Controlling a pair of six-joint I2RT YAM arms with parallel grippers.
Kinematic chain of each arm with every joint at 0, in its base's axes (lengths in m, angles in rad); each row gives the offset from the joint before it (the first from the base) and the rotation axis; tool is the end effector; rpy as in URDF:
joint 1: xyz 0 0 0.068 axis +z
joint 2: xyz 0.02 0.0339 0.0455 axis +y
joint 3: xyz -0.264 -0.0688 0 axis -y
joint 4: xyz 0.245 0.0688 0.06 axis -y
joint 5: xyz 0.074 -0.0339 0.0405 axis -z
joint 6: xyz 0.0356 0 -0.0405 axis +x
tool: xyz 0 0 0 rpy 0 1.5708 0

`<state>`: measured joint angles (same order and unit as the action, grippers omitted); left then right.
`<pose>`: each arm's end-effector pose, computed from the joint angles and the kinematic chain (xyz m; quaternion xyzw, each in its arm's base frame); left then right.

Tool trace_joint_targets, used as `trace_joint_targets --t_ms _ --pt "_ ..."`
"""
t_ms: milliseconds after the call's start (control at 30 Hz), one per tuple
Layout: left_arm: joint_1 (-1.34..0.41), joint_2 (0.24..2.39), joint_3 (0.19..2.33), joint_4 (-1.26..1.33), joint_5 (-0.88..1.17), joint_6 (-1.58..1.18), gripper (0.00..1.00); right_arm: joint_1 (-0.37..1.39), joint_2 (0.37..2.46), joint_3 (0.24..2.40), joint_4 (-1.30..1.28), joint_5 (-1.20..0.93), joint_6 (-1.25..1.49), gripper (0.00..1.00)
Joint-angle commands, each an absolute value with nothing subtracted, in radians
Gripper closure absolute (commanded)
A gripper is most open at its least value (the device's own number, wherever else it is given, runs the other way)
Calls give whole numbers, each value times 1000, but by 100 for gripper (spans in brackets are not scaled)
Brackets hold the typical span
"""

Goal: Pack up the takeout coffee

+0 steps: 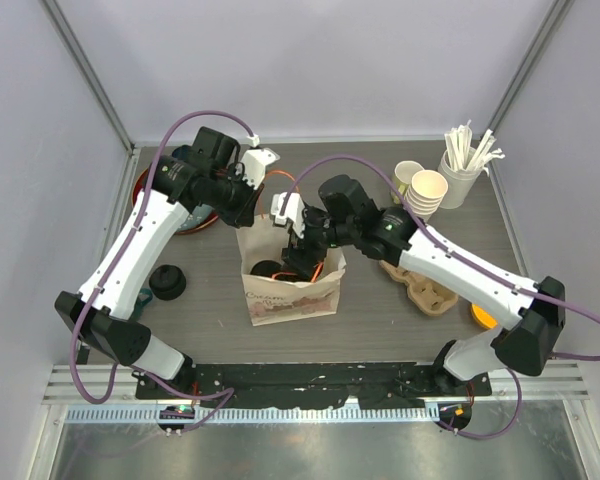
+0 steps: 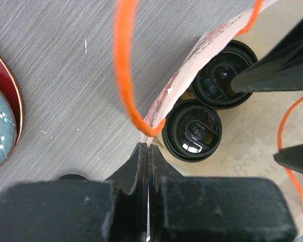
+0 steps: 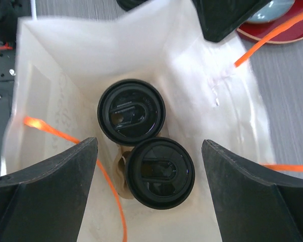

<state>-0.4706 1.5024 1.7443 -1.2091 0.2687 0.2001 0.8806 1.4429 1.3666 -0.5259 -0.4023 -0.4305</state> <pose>0.2515 -0.1385 0.4046 0.3490 0.8804 -0.1664 0.2746 0.1950 0.2581 0.3560 -0.6024 0.6307 0.2742 0.4052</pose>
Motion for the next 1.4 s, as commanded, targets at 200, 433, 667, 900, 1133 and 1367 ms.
trace_joint_targets --t_ms 200,433,667,900,1133,1367 --pt "-472 1486 1750 -1195 258 213 100 879 1301 1433 -390 -443 -315 11" --pt "-474 1486 1755 -1197 258 216 100 876 1246 1437 -345 -379 -253 10" --pt "-472 1488 1766 -1195 250 218 98 839 1210 1434 -342 -140 -196 9" --pt "-474 1486 1786 -1197 229 206 84 642 1170 1431 -334 -52 -28 9" --pt "-472 1474 1825 -1204 193 201 56 414 1134 1396 -365 63 67 4" --pt "-472 1460 1882 -1227 164 198 30 252 1140 1364 -380 163 45 2"
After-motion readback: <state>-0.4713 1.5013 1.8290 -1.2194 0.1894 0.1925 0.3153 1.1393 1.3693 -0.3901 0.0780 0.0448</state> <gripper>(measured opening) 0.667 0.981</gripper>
